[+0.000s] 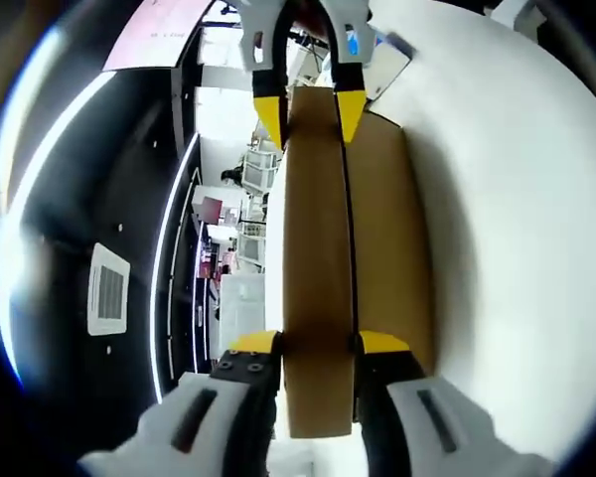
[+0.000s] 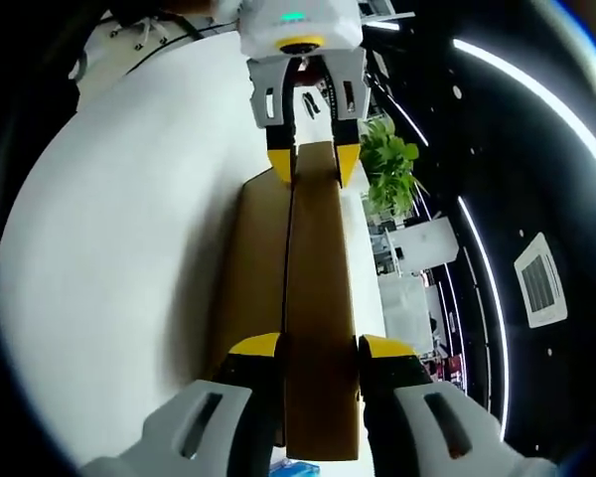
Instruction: Operate the shoe box by opening the lid, removing the specified soft item, and placing it in the target area until the item is outside and the box remains undamaged.
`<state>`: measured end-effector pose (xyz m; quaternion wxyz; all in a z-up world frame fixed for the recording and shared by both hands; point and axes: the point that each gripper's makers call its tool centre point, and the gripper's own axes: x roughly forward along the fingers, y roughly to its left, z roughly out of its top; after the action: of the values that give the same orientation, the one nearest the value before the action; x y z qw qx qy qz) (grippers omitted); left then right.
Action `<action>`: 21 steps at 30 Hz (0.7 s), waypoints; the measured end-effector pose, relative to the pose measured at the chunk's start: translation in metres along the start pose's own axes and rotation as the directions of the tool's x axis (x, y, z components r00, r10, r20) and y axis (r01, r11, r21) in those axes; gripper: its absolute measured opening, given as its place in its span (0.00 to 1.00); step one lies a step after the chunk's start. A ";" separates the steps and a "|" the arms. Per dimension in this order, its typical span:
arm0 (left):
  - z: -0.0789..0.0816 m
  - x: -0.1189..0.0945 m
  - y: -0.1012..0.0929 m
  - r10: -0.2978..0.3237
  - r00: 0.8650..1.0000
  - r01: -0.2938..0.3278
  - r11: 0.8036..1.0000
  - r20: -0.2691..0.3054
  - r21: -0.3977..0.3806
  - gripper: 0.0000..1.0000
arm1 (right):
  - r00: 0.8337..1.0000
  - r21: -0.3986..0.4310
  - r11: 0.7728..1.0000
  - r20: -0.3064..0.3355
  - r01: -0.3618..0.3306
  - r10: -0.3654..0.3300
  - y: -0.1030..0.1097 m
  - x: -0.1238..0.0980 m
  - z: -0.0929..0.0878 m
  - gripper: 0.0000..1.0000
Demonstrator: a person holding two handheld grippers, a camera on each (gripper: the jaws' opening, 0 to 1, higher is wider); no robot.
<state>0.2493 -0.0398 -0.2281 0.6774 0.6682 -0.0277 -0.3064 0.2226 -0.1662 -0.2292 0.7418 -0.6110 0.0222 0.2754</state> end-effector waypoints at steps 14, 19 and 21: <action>0.002 -0.003 -0.001 0.024 1.000 -0.024 0.999 -0.008 0.024 0.29 | 0.999 -0.039 0.999 -0.029 0.014 -0.015 0.003 -0.001 -0.005 0.29; 0.003 -0.003 -0.002 0.048 0.999 -0.047 0.997 -0.013 0.060 0.29 | 0.998 -0.088 0.995 -0.040 0.041 -0.045 0.004 0.000 -0.007 0.29; 0.003 -0.004 -0.003 0.060 0.998 -0.059 0.996 -0.016 0.072 0.29 | 0.998 -0.081 0.996 -0.043 0.046 -0.050 0.006 0.001 -0.008 0.29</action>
<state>0.2433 -0.0408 -0.2294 0.6622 0.6934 -0.0524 -0.2790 0.2232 -0.1728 -0.2365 0.7227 -0.6464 0.0133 0.2443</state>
